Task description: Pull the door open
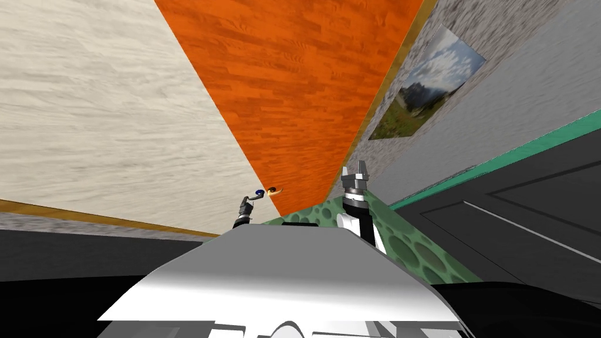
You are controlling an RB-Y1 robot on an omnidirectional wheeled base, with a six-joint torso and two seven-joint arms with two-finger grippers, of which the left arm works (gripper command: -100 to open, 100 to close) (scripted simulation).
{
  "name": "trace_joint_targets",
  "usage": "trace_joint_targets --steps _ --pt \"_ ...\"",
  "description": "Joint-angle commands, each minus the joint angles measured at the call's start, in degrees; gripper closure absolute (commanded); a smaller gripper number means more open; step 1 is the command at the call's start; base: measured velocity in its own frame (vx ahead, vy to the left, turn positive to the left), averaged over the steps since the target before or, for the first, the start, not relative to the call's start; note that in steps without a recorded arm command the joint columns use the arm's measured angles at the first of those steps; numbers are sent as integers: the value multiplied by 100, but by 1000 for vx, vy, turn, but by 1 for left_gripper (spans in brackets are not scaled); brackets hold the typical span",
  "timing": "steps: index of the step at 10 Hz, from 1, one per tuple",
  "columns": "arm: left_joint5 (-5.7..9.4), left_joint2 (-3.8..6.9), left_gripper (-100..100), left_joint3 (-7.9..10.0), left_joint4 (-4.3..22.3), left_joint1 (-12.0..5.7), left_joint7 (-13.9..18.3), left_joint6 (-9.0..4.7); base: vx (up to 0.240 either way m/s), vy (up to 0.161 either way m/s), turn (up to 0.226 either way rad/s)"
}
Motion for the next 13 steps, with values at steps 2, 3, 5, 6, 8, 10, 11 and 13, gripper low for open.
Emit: trace_joint_targets --steps 2,3,5,6,8,10,11,13 --pt "0 0 100 0 0 0 0 0 24 -5 2" --pt "0 0 100 0 0 0 0 0 -16 3 -5" --pt "0 0 100 0 0 0 0 0 -15 2 -9" --pt "0 0 100 0 0 0 0 0 -6 0 0" --pt "4 91 100 21 38 117 50 -8 -66 10 -14" --pt "-38 170 100 -42 31 198 151 -61 -184 -22 -78" --pt "-75 198 100 -104 13 222 213 -98 -192 -67 -73" --pt "-164 238 100 -259 -38 246 346 -181 -204 -23 -82"
